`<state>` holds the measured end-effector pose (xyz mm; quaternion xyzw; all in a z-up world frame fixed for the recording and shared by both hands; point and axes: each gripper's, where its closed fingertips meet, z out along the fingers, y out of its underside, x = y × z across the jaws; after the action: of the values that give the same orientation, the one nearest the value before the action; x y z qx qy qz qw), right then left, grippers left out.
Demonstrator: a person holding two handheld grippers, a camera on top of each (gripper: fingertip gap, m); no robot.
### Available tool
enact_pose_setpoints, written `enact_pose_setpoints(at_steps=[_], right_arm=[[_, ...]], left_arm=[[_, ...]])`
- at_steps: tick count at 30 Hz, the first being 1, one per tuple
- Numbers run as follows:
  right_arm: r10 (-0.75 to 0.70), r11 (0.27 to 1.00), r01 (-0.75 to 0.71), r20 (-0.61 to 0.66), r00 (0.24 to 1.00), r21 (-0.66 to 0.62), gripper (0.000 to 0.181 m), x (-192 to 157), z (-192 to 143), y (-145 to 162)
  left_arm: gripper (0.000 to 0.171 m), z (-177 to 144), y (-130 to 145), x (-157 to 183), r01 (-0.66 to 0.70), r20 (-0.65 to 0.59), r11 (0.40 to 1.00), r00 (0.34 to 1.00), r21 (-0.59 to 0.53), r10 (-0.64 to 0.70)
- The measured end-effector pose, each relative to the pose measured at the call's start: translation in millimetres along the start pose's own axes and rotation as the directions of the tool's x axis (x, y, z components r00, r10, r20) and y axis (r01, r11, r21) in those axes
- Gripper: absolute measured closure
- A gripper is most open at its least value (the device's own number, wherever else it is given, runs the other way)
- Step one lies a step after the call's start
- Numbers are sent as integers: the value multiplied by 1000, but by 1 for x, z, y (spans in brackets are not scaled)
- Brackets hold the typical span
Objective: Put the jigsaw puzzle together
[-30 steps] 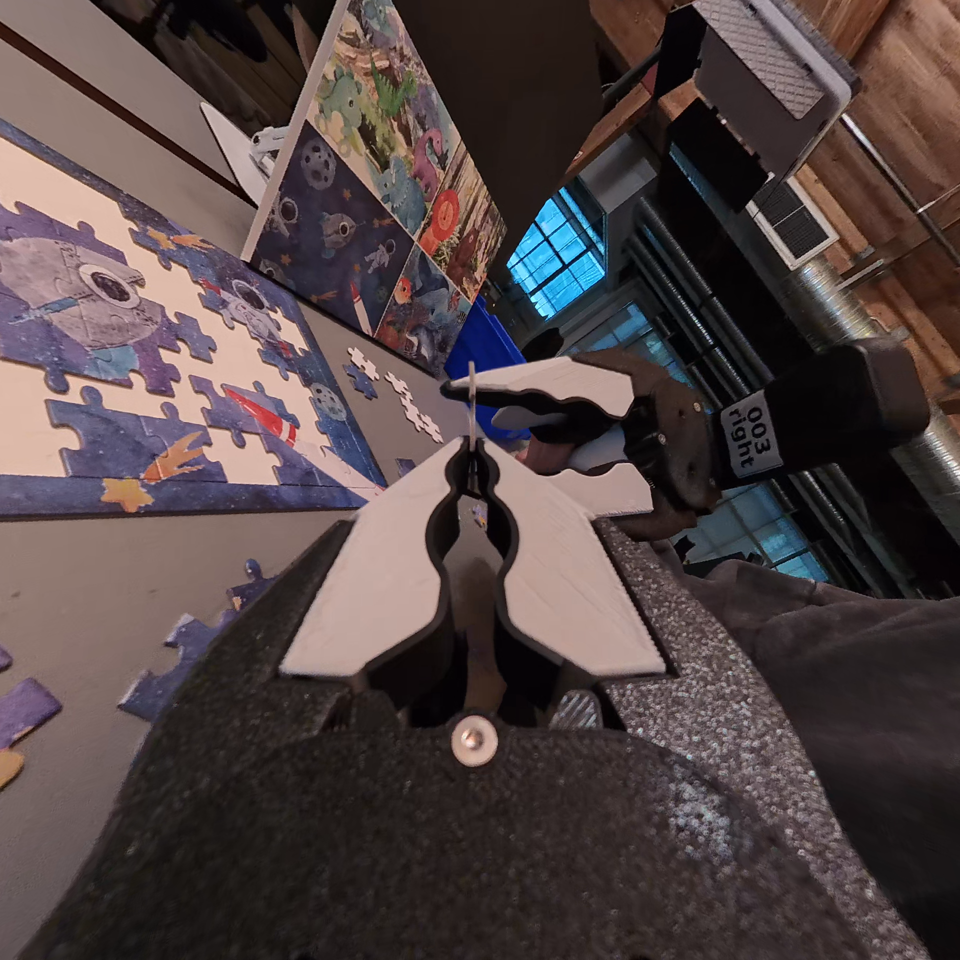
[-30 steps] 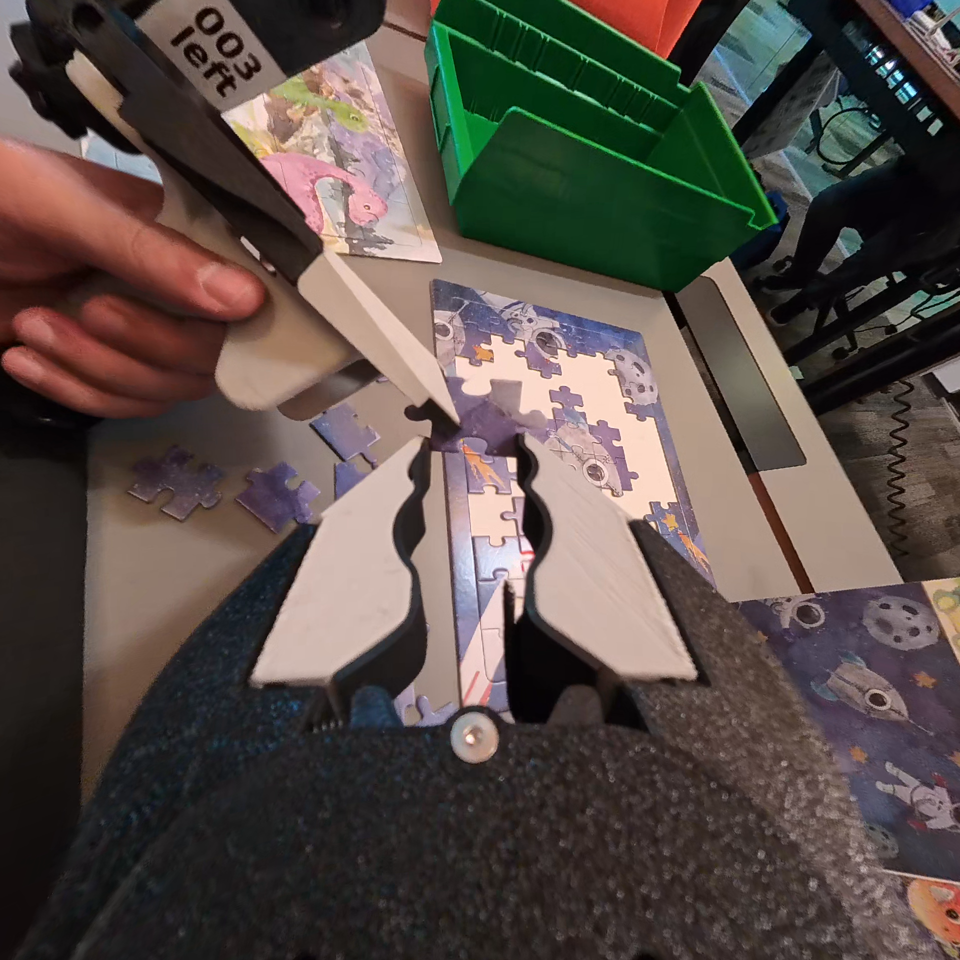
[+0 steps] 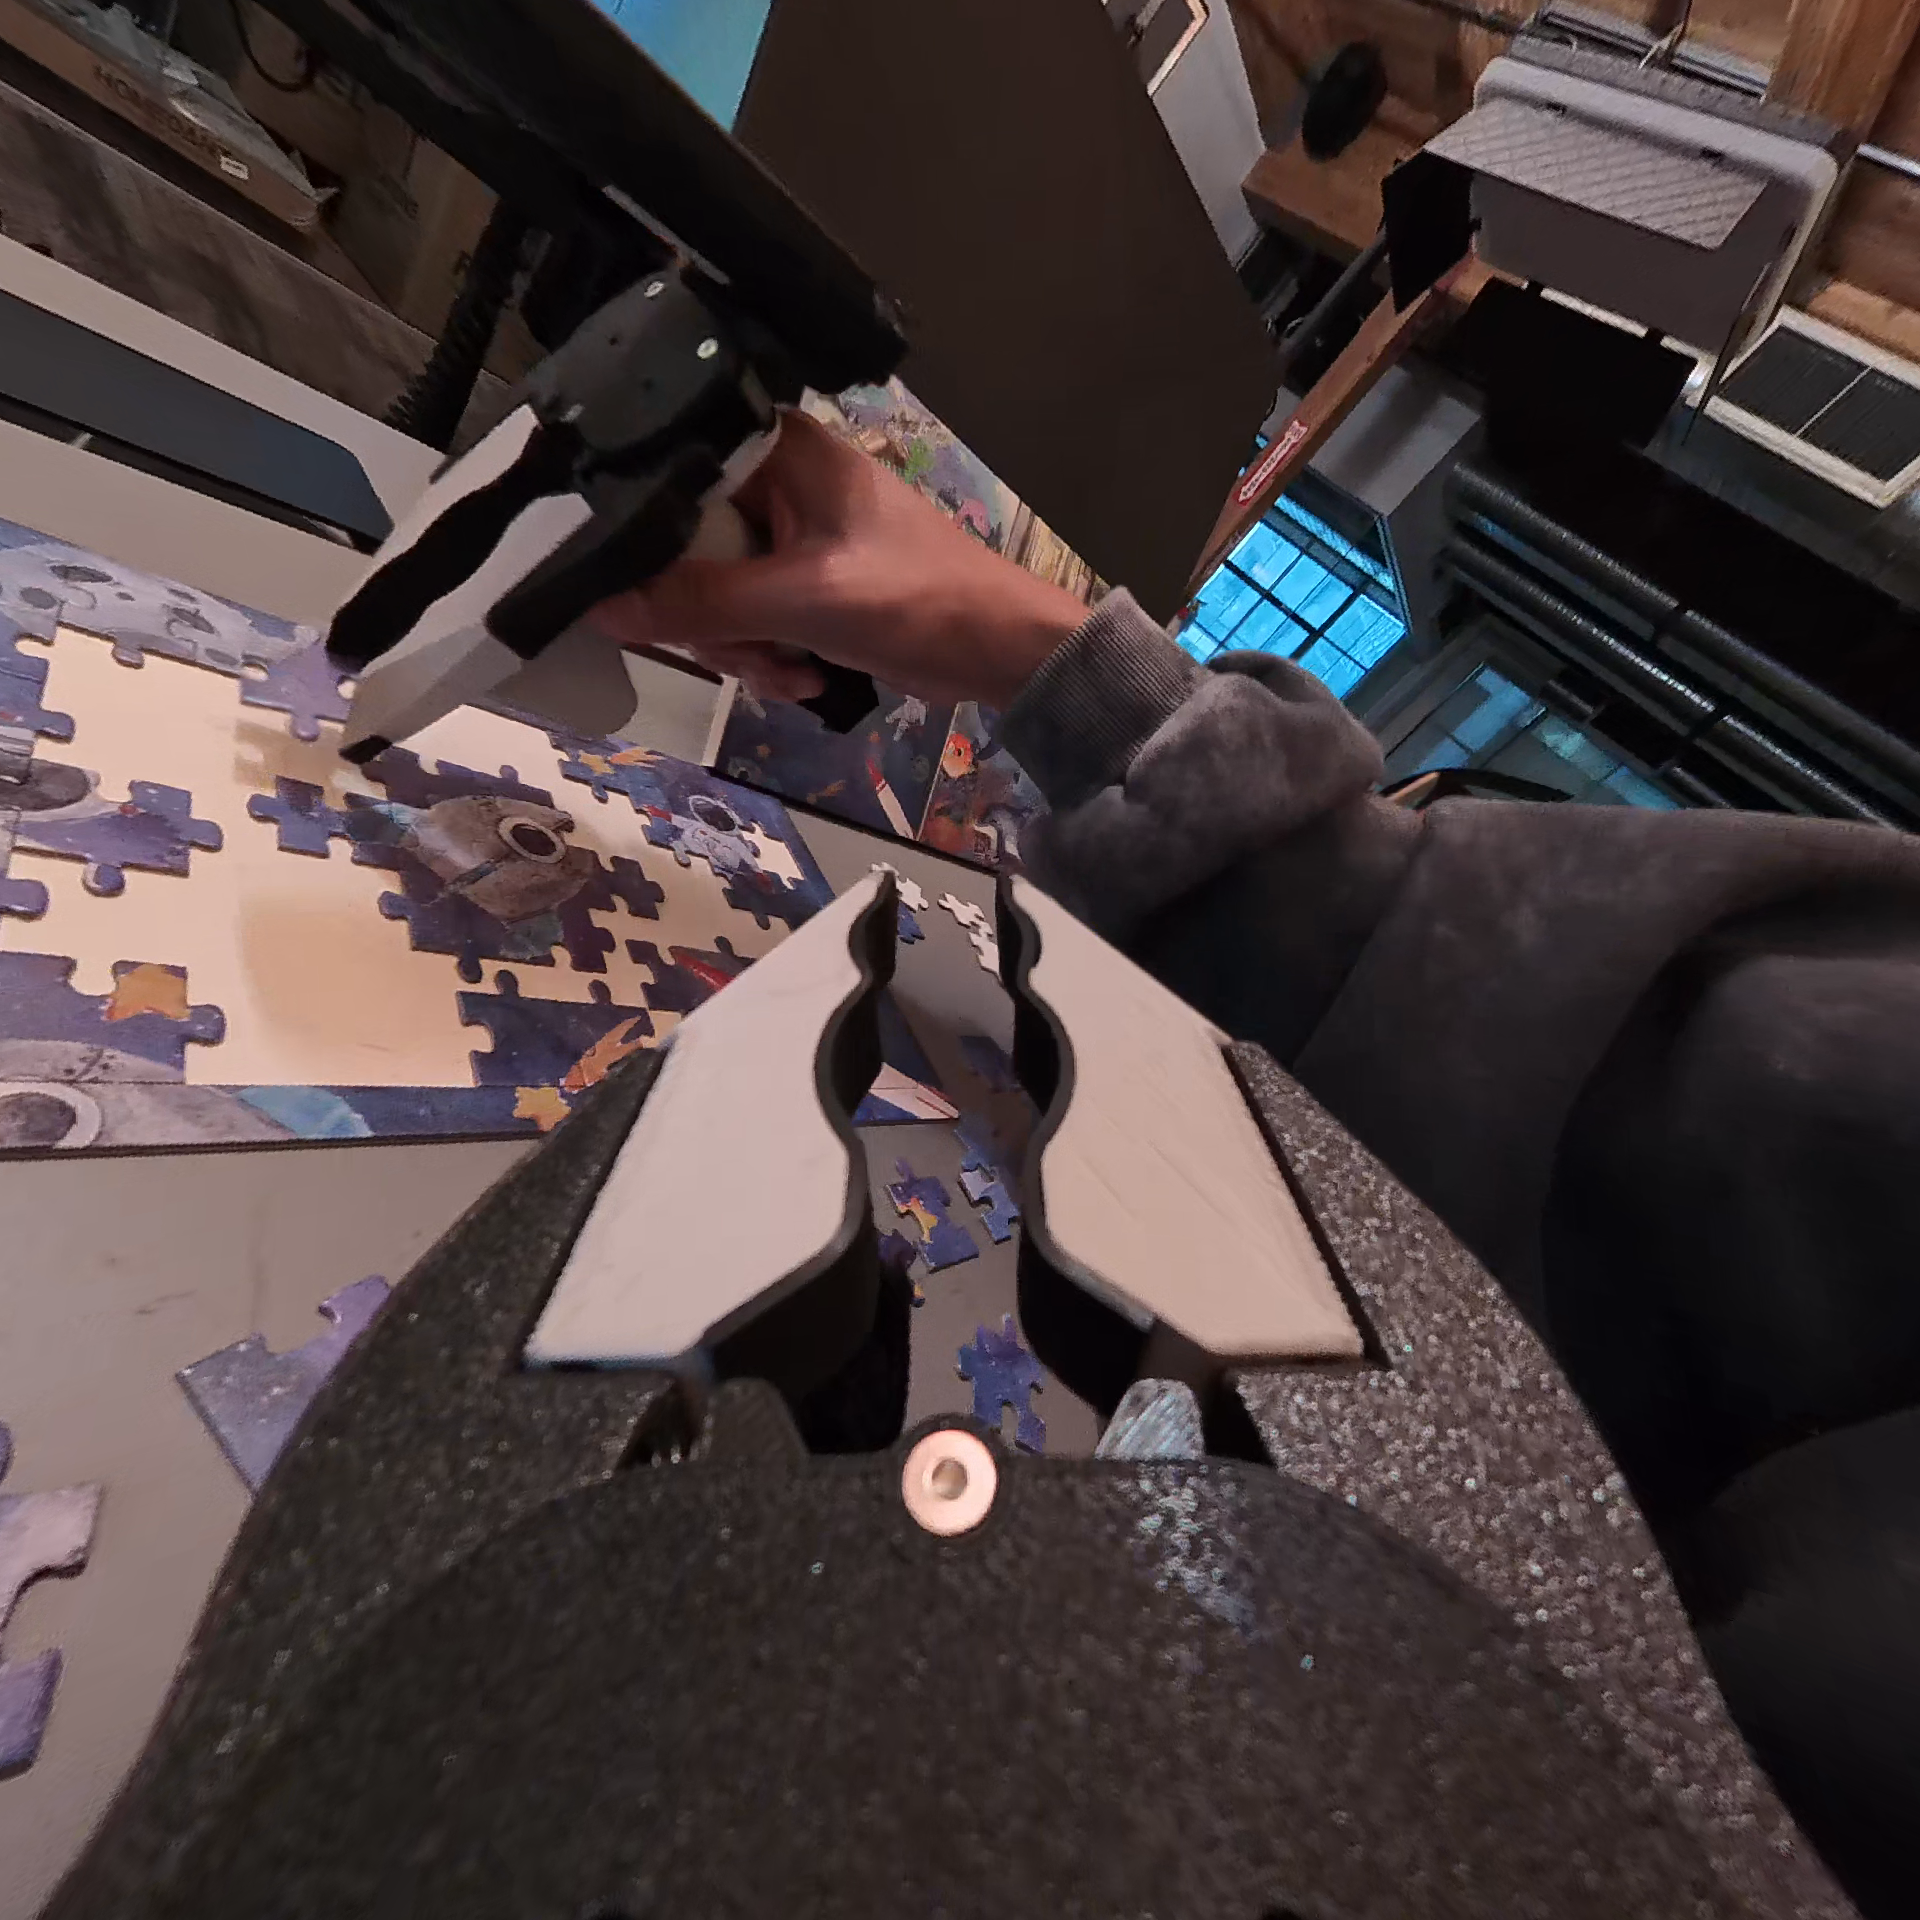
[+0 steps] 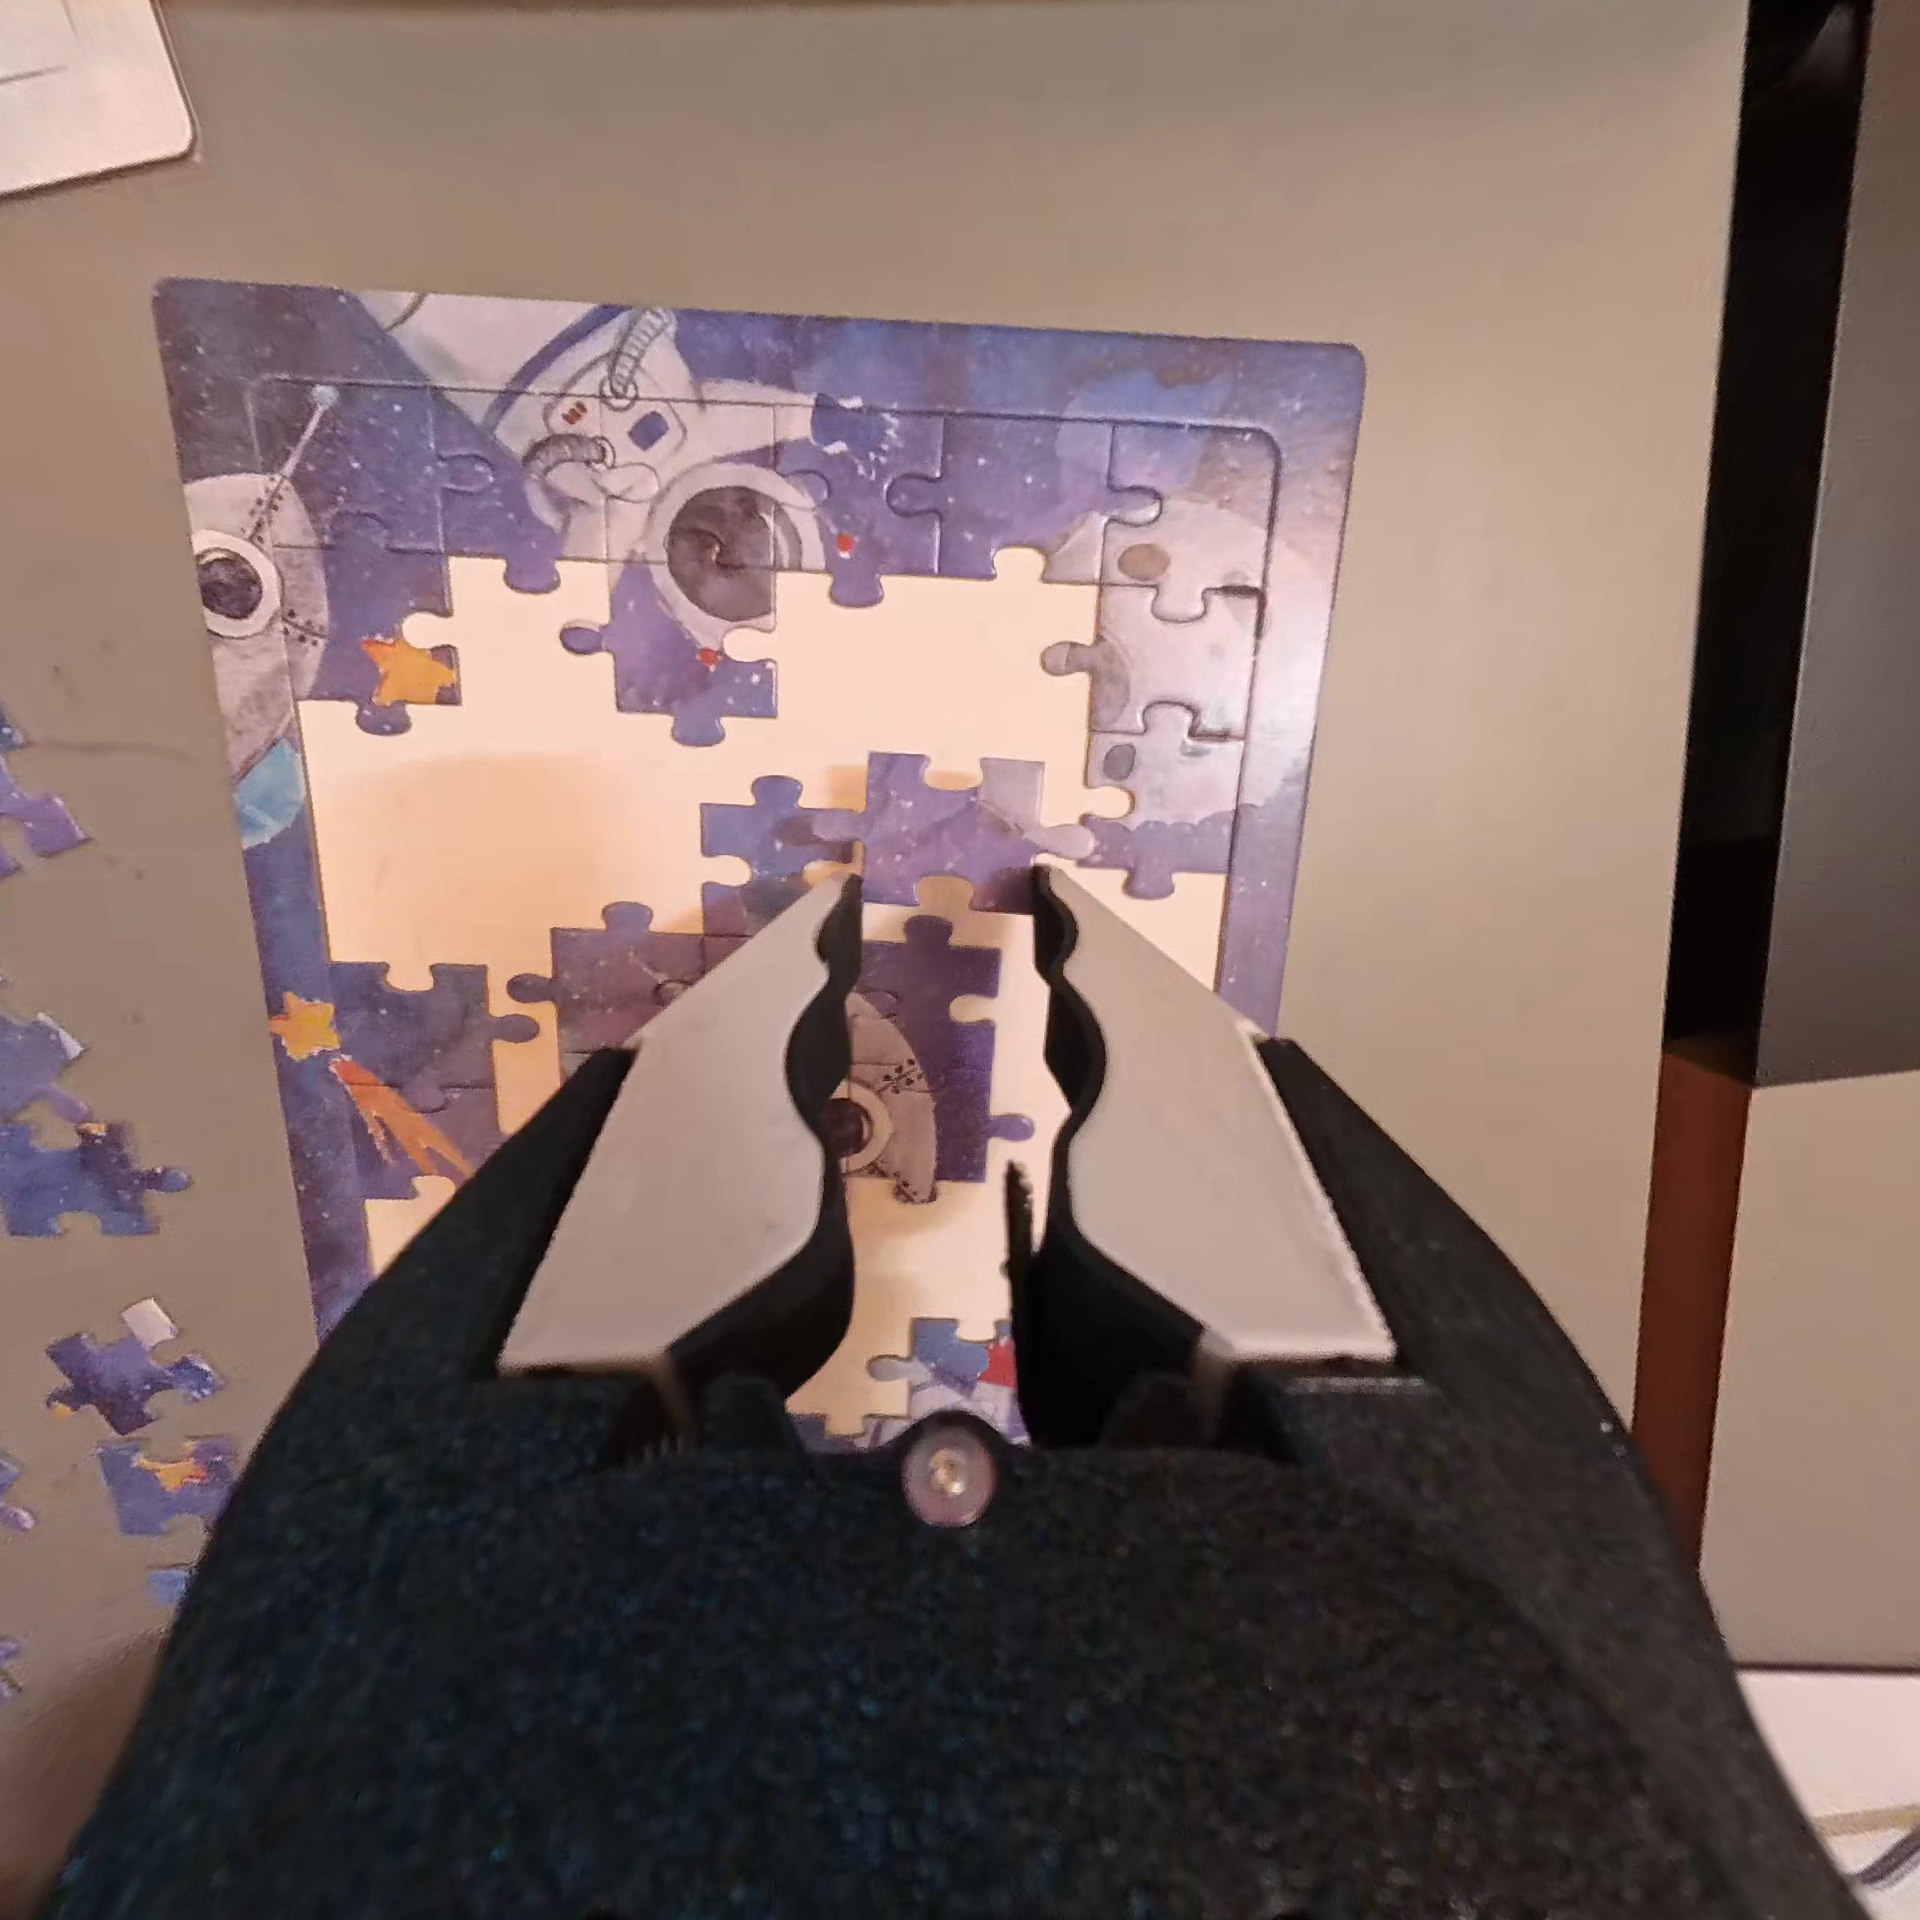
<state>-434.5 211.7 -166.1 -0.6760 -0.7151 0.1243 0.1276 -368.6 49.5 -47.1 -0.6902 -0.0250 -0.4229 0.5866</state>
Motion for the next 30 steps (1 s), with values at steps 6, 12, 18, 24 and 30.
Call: enact_pose_setpoints(at_steps=[6,12,18,24,30], right_arm=[[38,999,-36,46,998,-29,148,-1,10,-2],[51,995,-49,27,998,-83,148,9,12,-4],[29,990,-28,6,1000,-136,145,11,12,1],[-12,995,9,-31,999,-96,166,18,-6,0],[-27,999,23,-146,989,-25,181,34,0,-8]], left_arm=[[153,-1,0,6,-1,-30,1000,1000,8,1],[153,-3,0,10,41,-74,999,996,15,-40],[153,-1,4,14,64,-102,998,993,-10,-64],[153,-2,4,11,80,-94,997,992,-8,-80],[153,-1,5,10,76,-88,997,993,-12,-76]])
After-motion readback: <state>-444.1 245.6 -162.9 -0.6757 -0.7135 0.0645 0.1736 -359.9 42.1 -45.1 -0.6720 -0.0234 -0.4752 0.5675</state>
